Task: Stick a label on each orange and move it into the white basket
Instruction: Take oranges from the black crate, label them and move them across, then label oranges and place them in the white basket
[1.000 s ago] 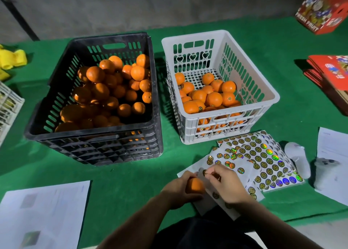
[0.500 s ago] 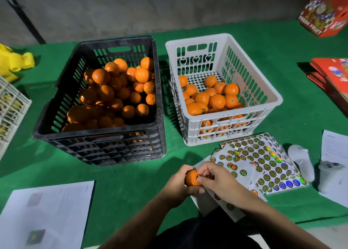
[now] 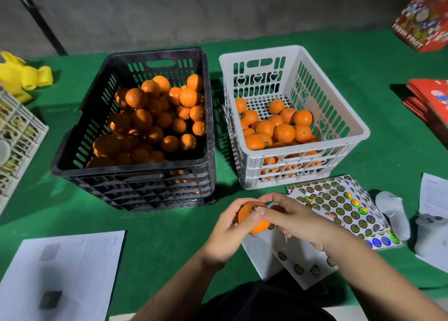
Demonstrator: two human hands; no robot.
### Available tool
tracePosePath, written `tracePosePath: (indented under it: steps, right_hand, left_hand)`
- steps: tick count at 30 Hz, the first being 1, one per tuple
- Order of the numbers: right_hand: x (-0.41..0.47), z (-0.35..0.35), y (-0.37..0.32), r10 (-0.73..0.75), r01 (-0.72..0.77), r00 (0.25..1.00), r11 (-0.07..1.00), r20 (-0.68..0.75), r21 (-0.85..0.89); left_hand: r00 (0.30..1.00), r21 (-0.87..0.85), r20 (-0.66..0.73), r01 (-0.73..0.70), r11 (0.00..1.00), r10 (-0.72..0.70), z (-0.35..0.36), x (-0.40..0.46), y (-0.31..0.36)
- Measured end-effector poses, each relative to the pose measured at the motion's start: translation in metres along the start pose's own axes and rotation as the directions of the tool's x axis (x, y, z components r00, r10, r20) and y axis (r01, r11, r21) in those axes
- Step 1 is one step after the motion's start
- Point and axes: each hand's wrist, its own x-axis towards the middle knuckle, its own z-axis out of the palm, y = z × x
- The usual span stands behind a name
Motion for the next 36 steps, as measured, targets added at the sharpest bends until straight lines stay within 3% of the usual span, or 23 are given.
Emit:
tracePosePath:
  steps: [4,12,16,17,20,23,25,27,31,33,36]
  right_hand:
    - [0.002,0.004,0.003,-0.029,0.024,0.999,0.975,0.020,0.220]
    - [0.007,0.014,0.010,-0.069,0.009,0.990,0.900,0.122,0.435]
    - [0.001,0.012,0.006,-0.093,-0.021,0.981,0.819,0.170,0.573]
    - [-0.002,0.013,0.002,-0.073,-0.014,0.987,0.848,0.144,0.530]
    - [-0.006,0.025,-0.008,-0.101,0.107,0.993,0.987,-0.054,0.119]
    - [-0.003,0.036,-0.016,-0.246,0.270,0.949,0.957,-0.196,0.106]
    - [-0.001,0.040,-0.025,-0.282,0.315,0.928,0.943,-0.243,0.109]
    - [0.002,0.038,-0.033,-0.321,0.353,0.911,0.931,-0.259,0.087]
    - [0.011,0.007,-0.063,-0.409,0.403,0.871,0.912,-0.273,-0.081]
    - [0.015,-0.015,-0.078,-0.451,0.404,0.804,0.892,-0.387,-0.201]
    - [0.022,-0.054,-0.093,-0.478,0.278,0.676,0.870,-0.560,-0.408]
  left_hand:
    - [0.999,-0.136,0.026,0.032,0.990,-0.029,0.009,0.000,0.011]
    - [0.998,-0.223,0.051,0.041,0.974,-0.030,0.019,-0.001,0.023]
    - [0.993,-0.206,-0.045,0.100,0.974,-0.111,0.017,-0.001,0.028]
    - [0.993,-0.189,-0.057,0.090,0.978,-0.102,0.017,-0.001,0.028]
    - [0.998,-0.099,-0.035,0.043,0.994,-0.046,0.023,-0.003,0.028]
    - [0.995,-0.189,-0.092,0.021,0.982,-0.039,0.028,-0.001,0.029]
    - [0.994,-0.311,-0.108,-0.009,0.950,-0.026,0.028,0.000,0.036]
    - [0.990,-0.318,-0.140,-0.022,0.948,-0.025,0.030,0.004,0.048]
    - [0.983,0.048,-0.183,0.030,0.998,-0.021,0.029,0.018,0.083]
    - [0.989,0.336,-0.072,-0.097,0.937,0.128,0.020,0.017,0.104]
    - [0.942,0.494,-0.039,-0.272,0.826,0.333,-0.002,0.018,0.136]
